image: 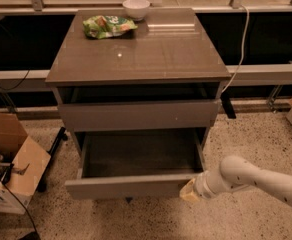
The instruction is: Close middle drawer
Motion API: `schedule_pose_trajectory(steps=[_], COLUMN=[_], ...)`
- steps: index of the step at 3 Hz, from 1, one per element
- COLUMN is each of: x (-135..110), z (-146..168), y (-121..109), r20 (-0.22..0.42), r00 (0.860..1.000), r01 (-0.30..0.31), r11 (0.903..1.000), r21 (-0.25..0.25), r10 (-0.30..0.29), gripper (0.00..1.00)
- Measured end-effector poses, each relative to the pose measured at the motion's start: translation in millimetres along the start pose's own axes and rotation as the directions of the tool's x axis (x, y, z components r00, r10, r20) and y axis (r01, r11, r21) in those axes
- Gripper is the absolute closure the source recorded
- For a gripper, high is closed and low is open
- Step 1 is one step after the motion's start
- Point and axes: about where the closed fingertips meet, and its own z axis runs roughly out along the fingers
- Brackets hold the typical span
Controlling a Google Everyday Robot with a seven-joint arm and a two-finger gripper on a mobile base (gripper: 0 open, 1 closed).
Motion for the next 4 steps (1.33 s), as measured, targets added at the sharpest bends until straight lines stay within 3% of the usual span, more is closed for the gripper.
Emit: schedule_pose_trajectory(steps=[1, 2, 3, 4], x=[0, -29, -44, -71], z=[0, 5, 8, 11], y=[1, -31, -45, -73], r20=[0.0, 0.053, 0.08, 0.111], r00=[1.0, 0.997, 0.993, 0.984], r01=[0.0, 0.055, 0.083, 0.13], r11=[1.0, 0.9982, 0.9959, 0.9898], r21=[0.0, 0.025, 0.037, 0.057], r10=[0.0, -0.056, -0.085, -0.136], gripper=[1.0, 1.0, 1.0, 1.0])
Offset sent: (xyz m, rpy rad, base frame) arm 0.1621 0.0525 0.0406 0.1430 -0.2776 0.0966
